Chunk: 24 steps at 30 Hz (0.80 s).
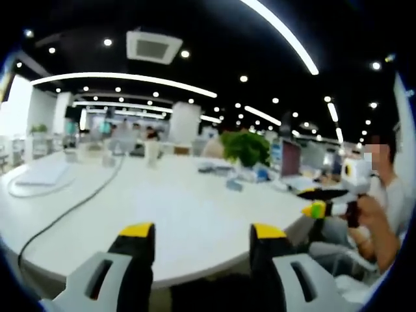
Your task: Pick up the paper insert the paper into the punch align the paper edges press the punch to punch holes
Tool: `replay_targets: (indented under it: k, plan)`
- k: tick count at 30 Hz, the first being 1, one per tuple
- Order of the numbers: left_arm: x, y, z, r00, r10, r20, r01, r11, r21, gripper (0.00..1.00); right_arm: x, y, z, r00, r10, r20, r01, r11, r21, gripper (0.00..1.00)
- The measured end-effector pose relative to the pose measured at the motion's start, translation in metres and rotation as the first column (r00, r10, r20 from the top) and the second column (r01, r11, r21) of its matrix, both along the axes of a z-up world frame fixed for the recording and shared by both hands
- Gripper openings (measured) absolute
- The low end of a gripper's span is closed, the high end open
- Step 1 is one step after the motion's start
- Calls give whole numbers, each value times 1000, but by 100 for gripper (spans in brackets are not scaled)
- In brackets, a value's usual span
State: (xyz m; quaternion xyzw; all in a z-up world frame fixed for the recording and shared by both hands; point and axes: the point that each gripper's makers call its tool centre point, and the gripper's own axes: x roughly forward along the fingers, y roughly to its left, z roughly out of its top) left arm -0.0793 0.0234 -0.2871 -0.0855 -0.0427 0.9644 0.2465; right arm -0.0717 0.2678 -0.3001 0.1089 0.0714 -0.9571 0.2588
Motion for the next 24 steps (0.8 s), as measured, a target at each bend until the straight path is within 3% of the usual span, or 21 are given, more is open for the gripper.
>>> replay_targets:
  k: [7, 18, 24]
  plan:
    - [-4, 8, -8, 999, 9, 53, -9, 1000, -11, 57, -10, 10, -10, 1000, -9, 12, 9, 1000, -23, 55]
    - [-15, 8, -8, 997, 44, 67, -45, 999, 18, 55, -18, 2, -24, 999, 21, 30, -21, 1000, 3, 56]
    - [-18, 6, -7, 996, 66, 65, -68, 998, 19, 54, -16, -4, -15, 999, 50, 10, -50, 998, 23, 57]
